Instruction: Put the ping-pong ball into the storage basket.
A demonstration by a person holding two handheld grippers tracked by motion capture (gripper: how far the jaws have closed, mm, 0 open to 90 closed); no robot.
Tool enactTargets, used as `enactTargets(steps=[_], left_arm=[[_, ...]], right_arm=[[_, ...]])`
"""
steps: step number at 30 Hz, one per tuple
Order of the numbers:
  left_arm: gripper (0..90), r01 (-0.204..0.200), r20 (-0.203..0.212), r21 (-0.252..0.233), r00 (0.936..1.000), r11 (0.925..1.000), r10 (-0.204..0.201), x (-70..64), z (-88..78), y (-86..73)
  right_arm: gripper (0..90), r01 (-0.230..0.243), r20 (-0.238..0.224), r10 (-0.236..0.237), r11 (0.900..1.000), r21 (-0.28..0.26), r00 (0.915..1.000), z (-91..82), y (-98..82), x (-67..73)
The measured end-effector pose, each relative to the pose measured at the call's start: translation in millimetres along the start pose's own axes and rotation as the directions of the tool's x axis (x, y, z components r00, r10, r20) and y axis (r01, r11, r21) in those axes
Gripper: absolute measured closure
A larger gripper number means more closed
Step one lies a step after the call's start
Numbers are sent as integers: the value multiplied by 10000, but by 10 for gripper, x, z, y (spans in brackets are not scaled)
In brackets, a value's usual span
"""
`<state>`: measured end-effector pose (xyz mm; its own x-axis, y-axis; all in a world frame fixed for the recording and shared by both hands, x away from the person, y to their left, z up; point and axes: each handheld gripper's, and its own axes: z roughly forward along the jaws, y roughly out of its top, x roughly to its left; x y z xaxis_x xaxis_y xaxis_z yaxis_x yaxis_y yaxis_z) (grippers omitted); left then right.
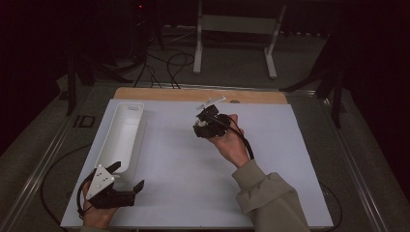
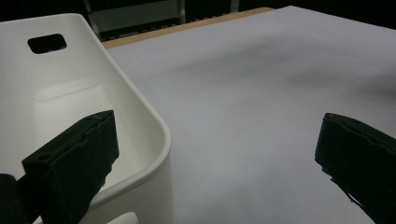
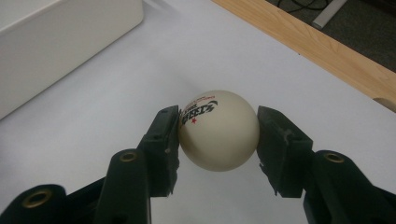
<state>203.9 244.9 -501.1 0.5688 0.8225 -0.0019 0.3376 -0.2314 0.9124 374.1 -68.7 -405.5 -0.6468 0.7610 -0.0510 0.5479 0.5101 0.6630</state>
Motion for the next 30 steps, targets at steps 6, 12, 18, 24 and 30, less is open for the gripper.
enactTargets(steps=[6, 12, 18, 24, 30], left_arm=[[1, 0, 8, 2, 10000, 10000, 0, 0, 0, 0], [1, -1, 19, 10, 10000, 10000, 1, 1, -1, 1], [2, -2, 22, 9, 10000, 10000, 2, 2, -2, 0], [2, 5, 22, -6, 10000, 10000, -4, 2, -1, 0], [2, 1, 25, -7, 10000, 10000, -1, 2, -1, -1]], right_arm=[[510, 51, -44, -51, 10000, -24, 10000, 3, 14, 29], [510, 223, -104, -223, 9997, -16, 9997, 0, 45, 93], [510, 281, -168, -282, 9996, -58, 9995, 4, 62, 129], [510, 318, -214, -319, 9995, -40, 9993, 7, 75, 167], [510, 443, -252, -444, 9990, -53, 9987, 10, 95, 207]])
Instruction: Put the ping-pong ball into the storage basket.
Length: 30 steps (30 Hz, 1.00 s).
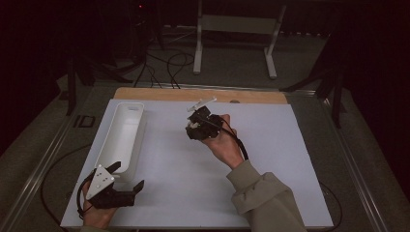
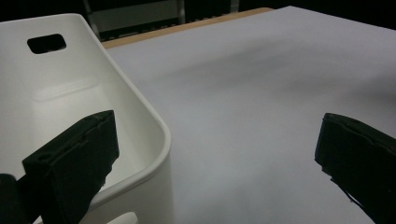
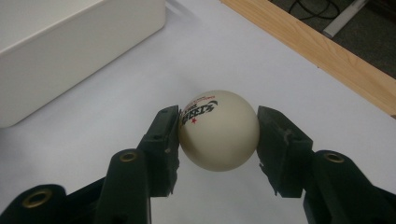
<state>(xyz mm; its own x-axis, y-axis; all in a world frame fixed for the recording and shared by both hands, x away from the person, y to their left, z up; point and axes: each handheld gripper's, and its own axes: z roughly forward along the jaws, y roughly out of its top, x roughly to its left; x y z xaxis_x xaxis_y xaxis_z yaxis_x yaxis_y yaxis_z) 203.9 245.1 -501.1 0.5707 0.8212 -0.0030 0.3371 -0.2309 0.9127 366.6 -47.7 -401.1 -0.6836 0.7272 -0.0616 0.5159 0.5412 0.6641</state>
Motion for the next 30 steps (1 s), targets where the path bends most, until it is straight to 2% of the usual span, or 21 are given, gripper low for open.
enactTargets(steps=[17, 30], left_arm=[[2, -3, 14, 3, 10000, 10000, 3, 0, 1, 0], [2, -6, 20, -3, 10000, 10000, 6, 1, 0, 0]], right_arm=[[510, 330, -139, -331, 9994, -58, 9994, -6, 52, 99], [510, 384, -309, -387, 9992, -130, 9988, 7, 85, 179]])
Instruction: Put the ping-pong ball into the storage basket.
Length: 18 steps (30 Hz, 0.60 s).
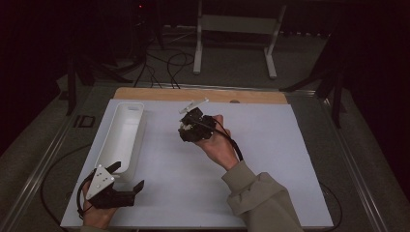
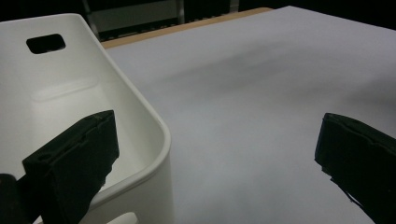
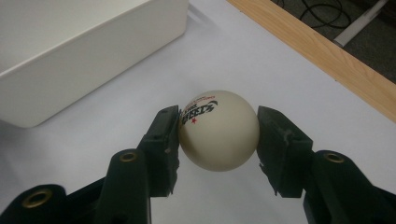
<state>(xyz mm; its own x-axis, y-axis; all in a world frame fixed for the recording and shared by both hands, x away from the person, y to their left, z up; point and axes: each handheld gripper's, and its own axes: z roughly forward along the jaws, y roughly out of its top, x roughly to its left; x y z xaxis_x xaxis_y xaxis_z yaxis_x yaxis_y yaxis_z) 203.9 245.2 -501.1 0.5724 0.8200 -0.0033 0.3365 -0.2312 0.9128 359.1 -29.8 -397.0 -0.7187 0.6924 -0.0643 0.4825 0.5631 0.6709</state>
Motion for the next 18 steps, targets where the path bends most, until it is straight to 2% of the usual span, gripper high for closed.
enactTargets(steps=[6, 9, 18], left_arm=[[2, 1, 3, 4, 10000, 10000, -1, 0, -1, 0], [3, -6, -6, -1, 10000, 10000, 6, 0, -1, 0], [3, -15, -10, 0, 10000, 10000, 15, 0, -1, 0]], right_arm=[[510, -40, -38, 40, 10000, -3, 10000, -3, 17, 33], [510, 143, -123, -144, 9999, -66, 9998, -12, 27, 69], [510, 182, -199, -184, 9998, -85, 9996, -5, 41, 115]])
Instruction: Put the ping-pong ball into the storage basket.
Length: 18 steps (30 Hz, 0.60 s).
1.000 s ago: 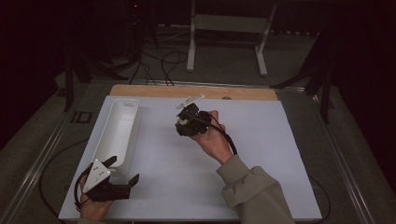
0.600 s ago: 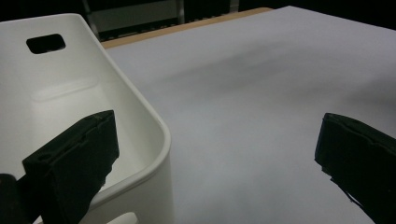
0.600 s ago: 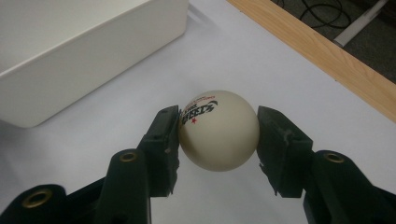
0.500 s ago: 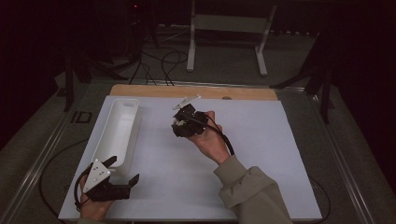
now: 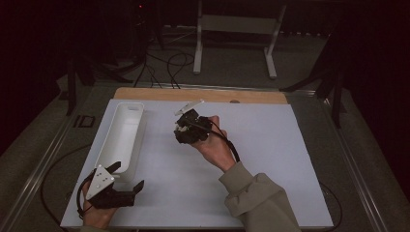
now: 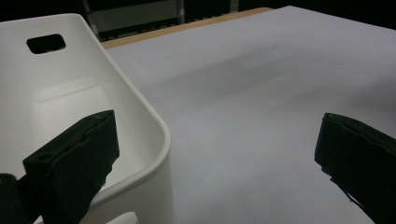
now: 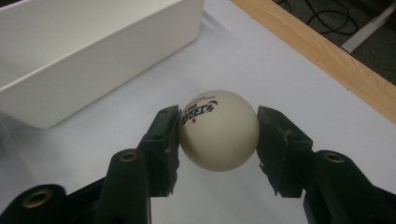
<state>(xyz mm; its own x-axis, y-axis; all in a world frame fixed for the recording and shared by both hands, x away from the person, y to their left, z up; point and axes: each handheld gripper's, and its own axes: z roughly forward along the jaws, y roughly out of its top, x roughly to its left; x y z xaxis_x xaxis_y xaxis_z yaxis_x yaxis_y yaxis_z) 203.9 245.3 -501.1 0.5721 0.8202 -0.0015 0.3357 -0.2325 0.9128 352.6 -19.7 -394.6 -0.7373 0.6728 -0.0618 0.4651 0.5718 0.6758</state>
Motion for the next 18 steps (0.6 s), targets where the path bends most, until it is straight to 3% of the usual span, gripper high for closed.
enactTargets(steps=[18], left_arm=[[3, 6, 1, 4, 10000, 10000, -6, 0, -1, 0]], right_arm=[[510, 243, -179, -246, 9996, -144, 9995, 7, 50, 104]])
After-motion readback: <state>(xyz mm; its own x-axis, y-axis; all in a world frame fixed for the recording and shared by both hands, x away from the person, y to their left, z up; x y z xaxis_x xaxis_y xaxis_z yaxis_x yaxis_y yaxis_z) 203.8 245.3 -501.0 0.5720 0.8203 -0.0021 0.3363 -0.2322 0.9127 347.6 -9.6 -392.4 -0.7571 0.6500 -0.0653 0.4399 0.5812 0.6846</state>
